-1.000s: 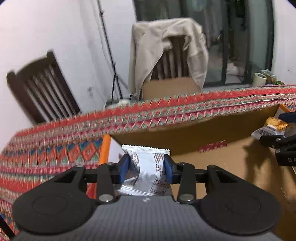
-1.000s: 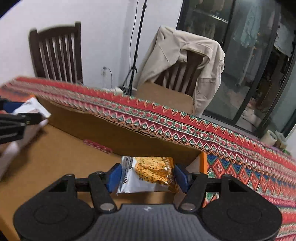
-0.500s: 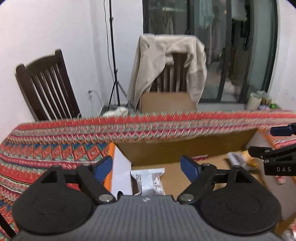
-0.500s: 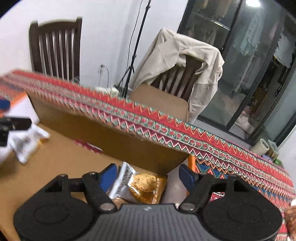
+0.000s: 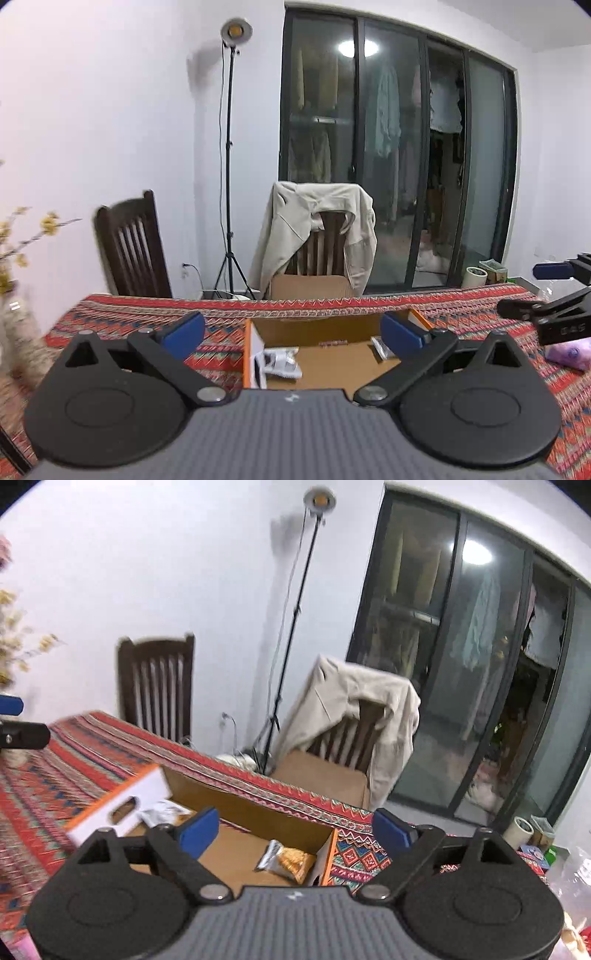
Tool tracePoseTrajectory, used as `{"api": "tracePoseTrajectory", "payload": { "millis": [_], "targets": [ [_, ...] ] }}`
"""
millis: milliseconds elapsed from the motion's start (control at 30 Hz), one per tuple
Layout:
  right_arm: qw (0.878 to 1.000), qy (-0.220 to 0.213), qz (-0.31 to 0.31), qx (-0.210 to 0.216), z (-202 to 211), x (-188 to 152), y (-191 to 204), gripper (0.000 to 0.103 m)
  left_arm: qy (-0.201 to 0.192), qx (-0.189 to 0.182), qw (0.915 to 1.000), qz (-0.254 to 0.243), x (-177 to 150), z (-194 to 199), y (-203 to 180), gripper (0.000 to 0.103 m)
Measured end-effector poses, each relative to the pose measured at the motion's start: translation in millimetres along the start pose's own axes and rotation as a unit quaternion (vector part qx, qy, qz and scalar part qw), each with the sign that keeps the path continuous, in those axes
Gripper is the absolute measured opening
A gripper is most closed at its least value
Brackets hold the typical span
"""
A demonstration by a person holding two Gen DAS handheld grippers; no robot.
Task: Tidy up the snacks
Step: 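Move both tools back toward the snack pile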
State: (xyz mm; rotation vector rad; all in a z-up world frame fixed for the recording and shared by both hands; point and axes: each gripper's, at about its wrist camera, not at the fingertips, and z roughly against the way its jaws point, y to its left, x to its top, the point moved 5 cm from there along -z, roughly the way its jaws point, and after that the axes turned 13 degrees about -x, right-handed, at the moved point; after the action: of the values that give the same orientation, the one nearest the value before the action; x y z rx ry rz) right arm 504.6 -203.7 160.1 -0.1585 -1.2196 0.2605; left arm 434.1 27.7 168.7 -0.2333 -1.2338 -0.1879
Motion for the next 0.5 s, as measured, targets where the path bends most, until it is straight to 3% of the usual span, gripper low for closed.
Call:
{"api": "tracePoseTrajectory", "payload": {
  "millis": [267,400,500],
  "targets": [
    [0.997,-0.043,-0.063,0.028,144.7,-81.6,-19.0,0.103,-0.027,0.010,0.9993,0.025,-76.7,113.3,-29.1,0.103],
    [0.996,-0.037,-0.070,0.034,188.1,-126.8,-19.3,0.103,-0.013,0.029,0.9984,0.048,-127.4,144.7,-35.2,0.103],
    [0.996,-0.028,-0.086,0.010,207.9,-163.4,-14.2,0.103,0.000,0.045,0.9978,0.050,-163.9,154.4,-43.2,0.103]
  ]
}}
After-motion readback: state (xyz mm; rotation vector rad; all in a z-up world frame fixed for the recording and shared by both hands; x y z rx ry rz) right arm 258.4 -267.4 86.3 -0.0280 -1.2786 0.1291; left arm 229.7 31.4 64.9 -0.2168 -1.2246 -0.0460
